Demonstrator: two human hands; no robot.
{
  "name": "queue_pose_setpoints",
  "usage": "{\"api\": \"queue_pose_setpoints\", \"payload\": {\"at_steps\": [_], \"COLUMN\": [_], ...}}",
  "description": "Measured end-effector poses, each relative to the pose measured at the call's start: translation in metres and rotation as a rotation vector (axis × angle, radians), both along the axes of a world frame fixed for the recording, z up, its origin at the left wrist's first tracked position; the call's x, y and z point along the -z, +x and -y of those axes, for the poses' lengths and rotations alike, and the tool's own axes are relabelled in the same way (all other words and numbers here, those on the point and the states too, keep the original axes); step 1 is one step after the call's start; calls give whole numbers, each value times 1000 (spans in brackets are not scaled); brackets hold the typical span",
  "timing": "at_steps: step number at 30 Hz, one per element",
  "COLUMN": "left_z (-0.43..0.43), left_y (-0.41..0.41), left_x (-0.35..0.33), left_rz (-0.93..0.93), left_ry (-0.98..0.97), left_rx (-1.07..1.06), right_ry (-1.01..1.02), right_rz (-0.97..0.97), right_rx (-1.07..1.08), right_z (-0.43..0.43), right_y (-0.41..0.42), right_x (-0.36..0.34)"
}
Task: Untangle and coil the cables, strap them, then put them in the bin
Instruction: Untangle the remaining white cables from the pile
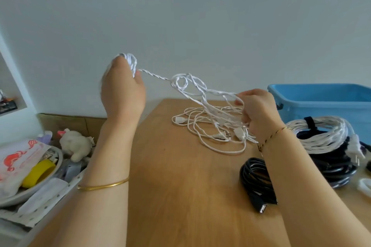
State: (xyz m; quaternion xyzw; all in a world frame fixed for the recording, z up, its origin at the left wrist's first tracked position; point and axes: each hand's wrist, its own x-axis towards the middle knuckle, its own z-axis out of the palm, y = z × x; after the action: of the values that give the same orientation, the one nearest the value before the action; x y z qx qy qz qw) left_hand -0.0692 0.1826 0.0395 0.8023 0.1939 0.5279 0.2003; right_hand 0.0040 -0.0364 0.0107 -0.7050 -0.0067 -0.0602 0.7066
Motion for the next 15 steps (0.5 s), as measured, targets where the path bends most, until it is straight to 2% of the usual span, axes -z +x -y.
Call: {"api": "queue_pose_setpoints", "payload": {"at_steps": [2,4,6,9,11,13,15], "left_z": [-2,3,13,26,31,36,37], "left_y": [2,2,2,2,1,0,2], "left_x": [-2,-3,-3,-4,-5,-5,-2], "left_rz": [9,-63,-123,-155,-158,-170,-212], "left_ry": [-56,-91,-102,-91,-118,-144,-109], "left_rx": [134,271,394,488,581,691,739], "right_ry": [-275,-442,-411,-260,-337,-440,-422], "right_rz": [82,200,321,378,437,525,578], "right_rx": [-69,-131,-187,-390,-472,-443,-405], "right_z": [-7,-18,-28,-37,-41,-45,-45], "right_y": [-4,-12,-24,-38,-40,-37,-35], "right_x": [1,-2,-9,-17,-16,-11,-9]}}
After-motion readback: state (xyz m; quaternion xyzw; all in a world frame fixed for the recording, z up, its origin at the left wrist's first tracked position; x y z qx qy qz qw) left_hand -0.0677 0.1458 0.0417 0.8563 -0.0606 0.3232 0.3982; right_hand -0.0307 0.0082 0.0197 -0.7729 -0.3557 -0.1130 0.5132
